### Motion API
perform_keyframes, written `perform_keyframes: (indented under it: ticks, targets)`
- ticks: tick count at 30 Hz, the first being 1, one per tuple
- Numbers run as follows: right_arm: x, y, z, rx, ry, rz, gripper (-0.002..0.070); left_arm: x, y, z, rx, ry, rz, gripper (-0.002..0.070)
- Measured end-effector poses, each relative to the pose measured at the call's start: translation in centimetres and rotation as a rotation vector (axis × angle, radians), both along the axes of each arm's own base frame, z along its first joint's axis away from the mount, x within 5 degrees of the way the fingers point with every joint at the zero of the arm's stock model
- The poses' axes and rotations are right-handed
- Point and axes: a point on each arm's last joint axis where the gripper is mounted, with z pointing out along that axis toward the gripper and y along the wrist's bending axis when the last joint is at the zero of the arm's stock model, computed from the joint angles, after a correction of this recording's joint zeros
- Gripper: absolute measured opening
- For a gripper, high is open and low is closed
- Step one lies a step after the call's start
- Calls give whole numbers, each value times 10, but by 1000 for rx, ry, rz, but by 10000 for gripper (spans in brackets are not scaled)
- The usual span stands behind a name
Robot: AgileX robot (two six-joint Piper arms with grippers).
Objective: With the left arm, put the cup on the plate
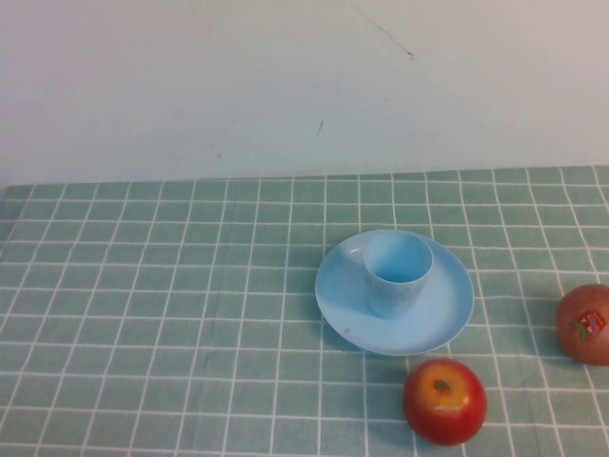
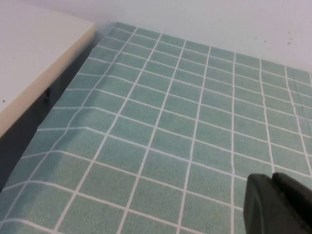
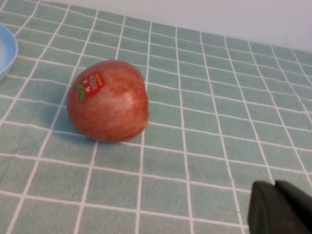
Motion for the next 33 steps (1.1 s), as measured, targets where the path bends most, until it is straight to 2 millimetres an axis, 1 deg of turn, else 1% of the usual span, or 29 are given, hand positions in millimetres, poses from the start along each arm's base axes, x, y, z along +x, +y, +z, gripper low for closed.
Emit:
perform_keyframes:
  ticks: [9, 16, 33]
  targets:
    - [0, 0, 0, 0, 0, 0, -2, 0, -1, -1, -42, 3, -3, 0]
    - [0, 0, 0, 0, 0, 0, -2, 0, -2, -1, 35, 10, -32, 0]
    - [0, 0, 0, 0, 0, 0, -2, 0, -3, -1, 28, 9, -38, 0]
